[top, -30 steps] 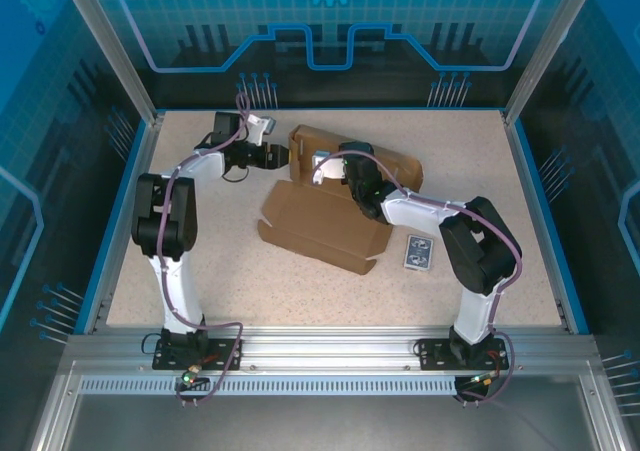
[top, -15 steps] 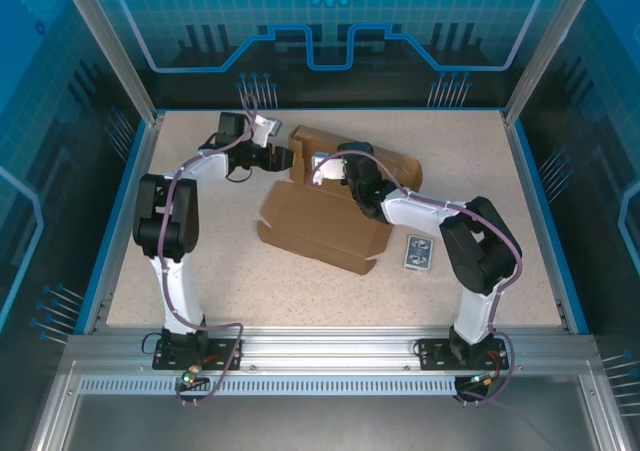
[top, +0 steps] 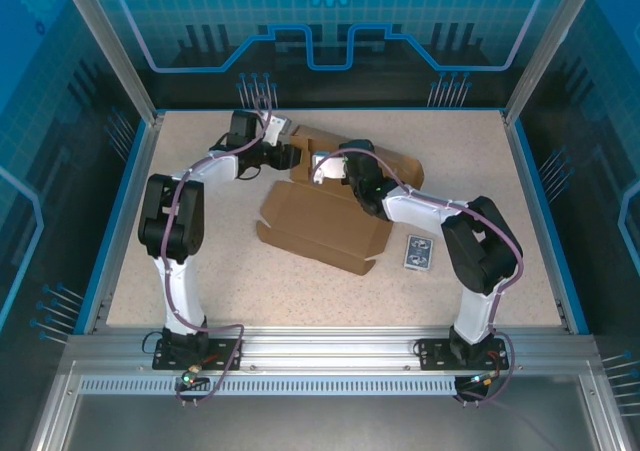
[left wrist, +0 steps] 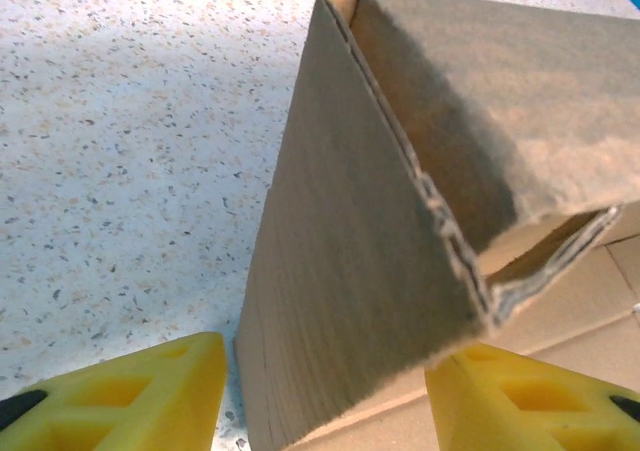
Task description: Fold the paper box
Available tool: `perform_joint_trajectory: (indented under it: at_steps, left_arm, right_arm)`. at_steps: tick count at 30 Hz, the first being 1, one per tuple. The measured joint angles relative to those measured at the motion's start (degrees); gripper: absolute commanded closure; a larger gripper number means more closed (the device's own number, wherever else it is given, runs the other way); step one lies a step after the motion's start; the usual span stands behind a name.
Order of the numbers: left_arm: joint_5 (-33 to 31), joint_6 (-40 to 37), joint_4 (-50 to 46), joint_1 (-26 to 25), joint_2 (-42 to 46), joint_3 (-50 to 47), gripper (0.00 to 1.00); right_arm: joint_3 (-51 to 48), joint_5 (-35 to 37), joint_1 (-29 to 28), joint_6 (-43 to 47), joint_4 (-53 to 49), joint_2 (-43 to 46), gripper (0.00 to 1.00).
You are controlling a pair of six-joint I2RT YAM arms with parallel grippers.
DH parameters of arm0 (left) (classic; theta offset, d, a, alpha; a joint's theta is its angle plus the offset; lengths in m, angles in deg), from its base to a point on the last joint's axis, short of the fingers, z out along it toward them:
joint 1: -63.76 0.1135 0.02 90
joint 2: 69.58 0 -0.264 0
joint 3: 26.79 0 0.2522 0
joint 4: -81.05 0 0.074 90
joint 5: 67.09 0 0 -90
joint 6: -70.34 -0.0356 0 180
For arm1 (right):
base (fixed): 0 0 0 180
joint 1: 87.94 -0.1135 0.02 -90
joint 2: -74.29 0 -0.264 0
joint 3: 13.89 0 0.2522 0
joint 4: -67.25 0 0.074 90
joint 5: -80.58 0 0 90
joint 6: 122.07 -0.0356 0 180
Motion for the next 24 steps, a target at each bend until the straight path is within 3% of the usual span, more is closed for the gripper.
perform_joint_trajectory:
  at_steps: [13, 24]
  left_arm:
    - [-8.4, -2.0, 0.3, -2.3, -2.2, 4.1, 0.59]
    - [-9.9, -6.1, -0.7, -2.9, -4.3, 7.1, 0.48]
  right_arm:
    - [1.9, -1.2, 0.4, -2.4, -3.8, 0.0, 1.00]
    - [3.0, -2.1, 1.1, -3.6, -6.0, 0.0, 1.00]
